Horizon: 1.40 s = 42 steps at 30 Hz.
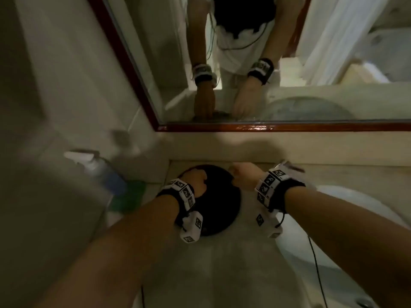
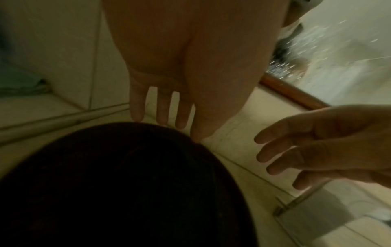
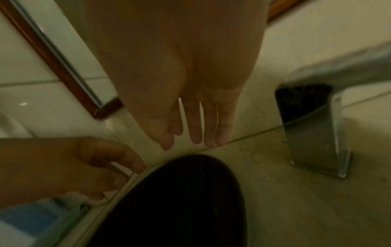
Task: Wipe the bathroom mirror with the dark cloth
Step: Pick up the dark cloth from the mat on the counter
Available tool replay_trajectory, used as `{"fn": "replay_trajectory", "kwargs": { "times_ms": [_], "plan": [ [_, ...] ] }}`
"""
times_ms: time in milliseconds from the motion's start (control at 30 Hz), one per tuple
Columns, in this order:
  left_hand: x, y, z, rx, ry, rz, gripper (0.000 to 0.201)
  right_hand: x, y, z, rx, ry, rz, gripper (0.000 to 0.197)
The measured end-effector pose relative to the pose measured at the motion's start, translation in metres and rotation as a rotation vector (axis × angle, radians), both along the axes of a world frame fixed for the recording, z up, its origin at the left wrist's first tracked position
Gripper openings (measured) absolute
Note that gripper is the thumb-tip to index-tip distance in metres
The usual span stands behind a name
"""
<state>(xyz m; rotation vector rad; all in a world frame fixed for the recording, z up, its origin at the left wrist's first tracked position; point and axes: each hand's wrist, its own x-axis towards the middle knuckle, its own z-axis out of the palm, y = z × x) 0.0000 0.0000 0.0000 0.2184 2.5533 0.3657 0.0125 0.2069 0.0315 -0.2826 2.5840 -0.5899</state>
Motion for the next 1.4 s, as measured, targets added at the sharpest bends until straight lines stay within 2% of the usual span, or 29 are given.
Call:
{"fn": "replay_trajectory", "kwargs": {
  "times_ms": [133, 300, 467, 600, 700, 833, 967, 1067, 1133, 1267, 1400],
  "plan": [
    [0.002, -0.02, -0.042, -0.008, 0.027, 0.098, 0.048, -0.012, -0.018, -0.043, 0.036, -0.123, 0.006, 0.055],
    [-0.004, -0.032, -0.085, -0.017, 0.014, 0.104, 0.064, -0.022, -0.029, -0.08, 0.008, -0.119, 0.066, 0.054],
    [-0.015, -0.036, -0.096, -0.043, 0.078, 0.091, 0.07, -0.03, -0.032, -0.103, 0.092, 0.001, 0.122, 0.063],
    [-0.022, -0.036, -0.099, 0.019, 0.075, 0.061, 0.081, -0.037, -0.034, -0.108, 0.09, 0.029, 0.138, 0.061],
    [-0.03, -0.035, -0.096, -0.003, 0.046, -0.013, 0.085, -0.045, -0.035, -0.108, 0.087, 0.014, 0.105, 0.057],
    [-0.034, -0.04, -0.092, -0.04, 0.061, -0.018, 0.076, -0.046, -0.035, -0.112, 0.106, -0.009, 0.117, 0.046],
    [-0.028, -0.047, -0.091, -0.082, 0.133, -0.011, 0.048, -0.045, -0.033, -0.11, 0.034, 0.004, 0.083, 0.029],
    [-0.017, -0.049, -0.089, -0.005, 0.25, 0.022, 0.026, -0.042, -0.033, -0.103, -0.071, -0.046, -0.007, 0.024],
    [-0.01, -0.048, -0.084, 0.062, 0.259, 0.05, 0.022, -0.037, -0.033, -0.098, -0.136, -0.062, -0.066, 0.024],
    [0.002, -0.046, -0.059, 0.215, 0.149, 0.159, 0.018, -0.028, -0.029, -0.081, -0.207, -0.108, -0.167, 0.027],
    [0.023, -0.033, -0.017, 0.297, 0.165, 0.186, 0.02, -0.013, -0.018, -0.052, -0.356, -0.092, -0.273, 0.013]
  ]
}}
